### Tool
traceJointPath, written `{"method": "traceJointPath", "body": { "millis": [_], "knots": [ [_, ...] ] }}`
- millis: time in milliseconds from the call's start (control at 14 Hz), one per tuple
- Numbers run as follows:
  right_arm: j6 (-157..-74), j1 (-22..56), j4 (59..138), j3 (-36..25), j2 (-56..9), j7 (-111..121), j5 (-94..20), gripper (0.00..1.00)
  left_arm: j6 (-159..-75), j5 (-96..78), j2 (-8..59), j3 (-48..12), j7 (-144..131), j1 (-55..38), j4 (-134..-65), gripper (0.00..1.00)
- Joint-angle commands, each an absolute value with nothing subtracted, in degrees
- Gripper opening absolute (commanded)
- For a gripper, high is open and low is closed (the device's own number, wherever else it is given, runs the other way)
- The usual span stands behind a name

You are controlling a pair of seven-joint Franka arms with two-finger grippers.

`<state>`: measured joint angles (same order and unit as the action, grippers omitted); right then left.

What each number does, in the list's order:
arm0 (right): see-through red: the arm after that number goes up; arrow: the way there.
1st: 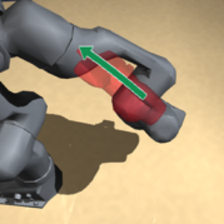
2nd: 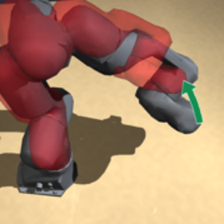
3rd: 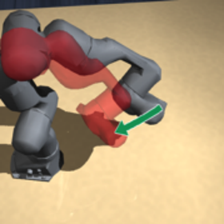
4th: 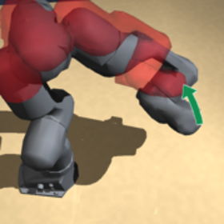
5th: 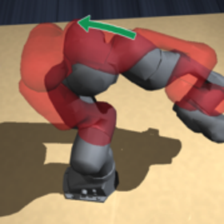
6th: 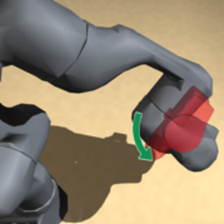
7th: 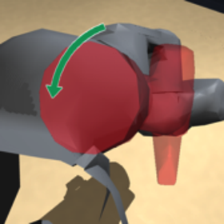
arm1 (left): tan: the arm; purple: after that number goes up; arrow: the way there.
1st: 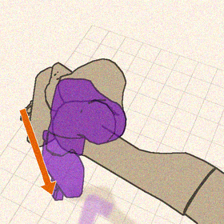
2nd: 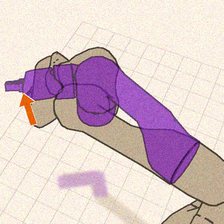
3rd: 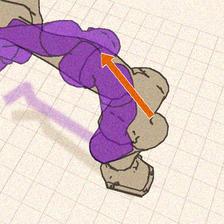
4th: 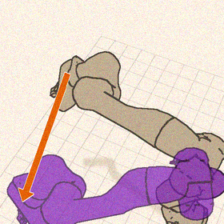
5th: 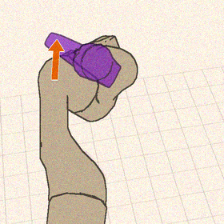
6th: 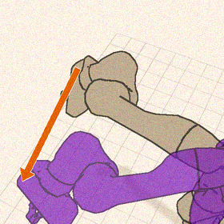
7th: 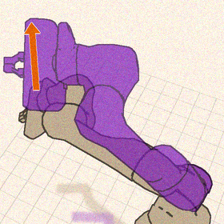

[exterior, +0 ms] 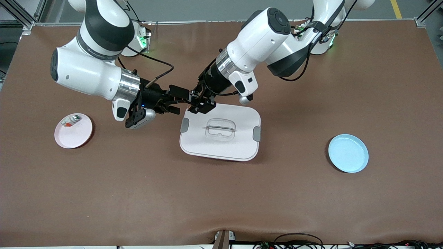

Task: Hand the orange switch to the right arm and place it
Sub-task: 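Grasp the switch with the right gripper beside the left gripper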

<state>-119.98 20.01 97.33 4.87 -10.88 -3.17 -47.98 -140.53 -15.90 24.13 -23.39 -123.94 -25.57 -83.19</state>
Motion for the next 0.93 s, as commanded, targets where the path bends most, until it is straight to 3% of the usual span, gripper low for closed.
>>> {"method": "traceJointPath", "body": {
  "millis": [0,287,501,573,645,860],
  "knots": [
    [-120.0,19.9,97.8,5.4,-10.2,-2.4,-50.7,1.0,-141.0,-16.1,24.0,-23.4,-123.7,-25.6,-83.1,0.23],
    [-120.4,19.9,97.7,5.4,-10.2,-2.3,-51.1,1.0,-141.0,-16.1,24.0,-23.4,-123.7,-25.6,-83.1,0.23],
    [-120.8,20.0,97.6,5.4,-10.3,-1.3,-50.9,0.59,-141.0,-16.1,24.0,-23.4,-123.7,-25.6,-83.1,0.23],
    [-121.2,20.1,97.6,5.4,-10.4,0.5,-50.9,0.34,-141.0,-16.1,24.0,-23.3,-123.7,-25.6,-83.1,0.23],
    [-121.3,20.4,97.6,5.4,-10.5,1.1,-51.0,0.0,-141.0,-16.1,24.0,-23.4,-123.7,-25.6,-83.1,0.23],
    [-121.3,20.6,97.6,5.4,-10.5,0.8,-51.1,0.0,-141.0,-16.1,24.0,-23.4,-123.7,-25.6,-83.2,0.23]
  ]
}}
